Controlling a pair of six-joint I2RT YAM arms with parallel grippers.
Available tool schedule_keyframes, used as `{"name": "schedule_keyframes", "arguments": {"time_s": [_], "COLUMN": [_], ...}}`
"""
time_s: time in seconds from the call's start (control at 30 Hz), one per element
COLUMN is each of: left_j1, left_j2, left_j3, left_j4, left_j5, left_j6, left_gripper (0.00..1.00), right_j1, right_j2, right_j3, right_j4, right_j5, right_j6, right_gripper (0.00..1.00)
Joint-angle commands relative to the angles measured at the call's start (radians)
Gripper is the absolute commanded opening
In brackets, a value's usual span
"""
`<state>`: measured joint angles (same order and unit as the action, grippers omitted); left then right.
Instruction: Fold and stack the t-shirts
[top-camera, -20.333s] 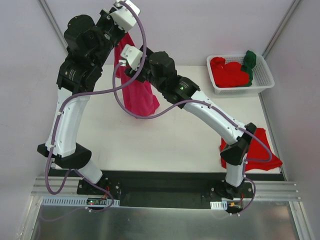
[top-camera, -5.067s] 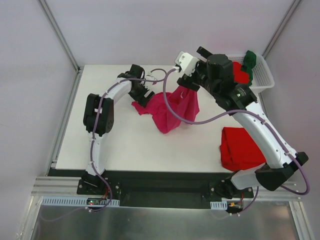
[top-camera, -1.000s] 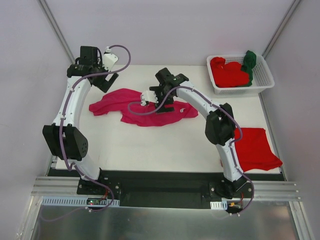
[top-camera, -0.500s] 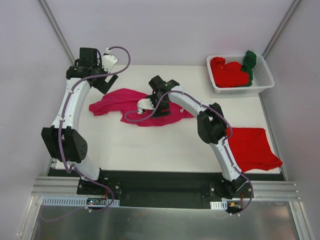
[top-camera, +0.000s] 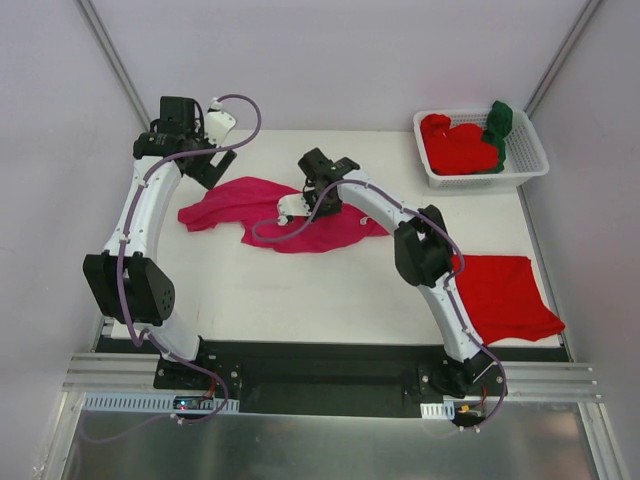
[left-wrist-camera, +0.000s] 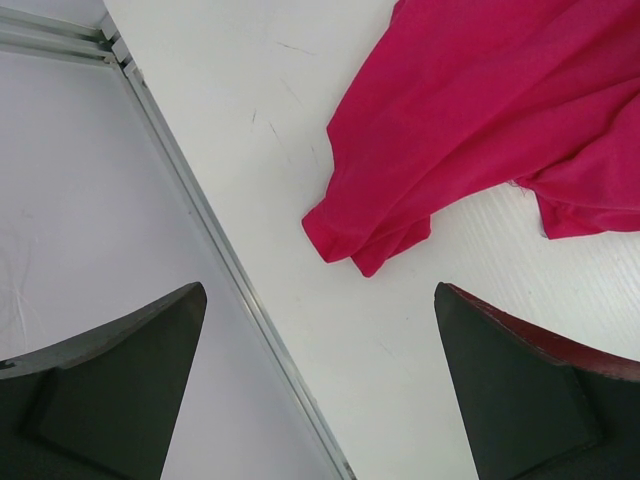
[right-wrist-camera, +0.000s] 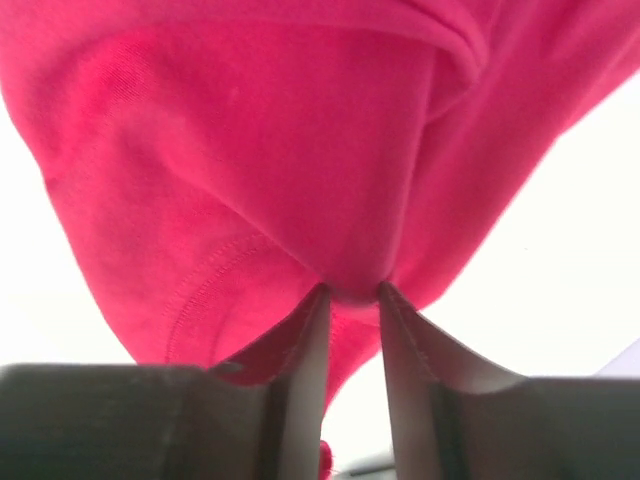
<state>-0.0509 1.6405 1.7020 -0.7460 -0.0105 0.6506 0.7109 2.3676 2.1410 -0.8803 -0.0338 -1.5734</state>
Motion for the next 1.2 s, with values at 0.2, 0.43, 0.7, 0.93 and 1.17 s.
{"name": "schedule_keyframes", "arguments": {"time_s": [0.2, 0.43, 0.7, 0.93, 1.17], "left_j1": [0.002, -0.030, -0.110, -0.144, -0.162], "left_j2": [-0.013, 0.030, 0.058, 0.044, 0.038], "left_j3": [-0.027, -0.016, -0.019, -0.025, -0.054], "left_j4": [-0.004, -0.004, -0.003, -0.004, -0.024], "left_j5": [0.043, 0.058, 0.058, 0.053, 0.087], "left_j6": [-0.042, -0.055, -0.049, -0.040, -0.042], "left_gripper": [0.99, 0.99, 0.99, 0.99, 0.99], "right_j1": [-0.053, -0.163, -0.237, -0.234, -0.214], "right_j2": [-0.169, -0.151, -0.056, 0.029, -0.206], "right_j3": [0.076, 0.143, 0.119, 0.019, -0.095], "right_j4": [0.021, 0.167, 0.411, 0.723, 0.435], "right_j5": [0.005, 0.156, 0.303, 0.626, 0.500], "right_j6": [0.099, 0.098, -0.078, -0.198, 0.063], "right_gripper": [0.12, 0.11, 0.12, 0.97, 0.97]}}
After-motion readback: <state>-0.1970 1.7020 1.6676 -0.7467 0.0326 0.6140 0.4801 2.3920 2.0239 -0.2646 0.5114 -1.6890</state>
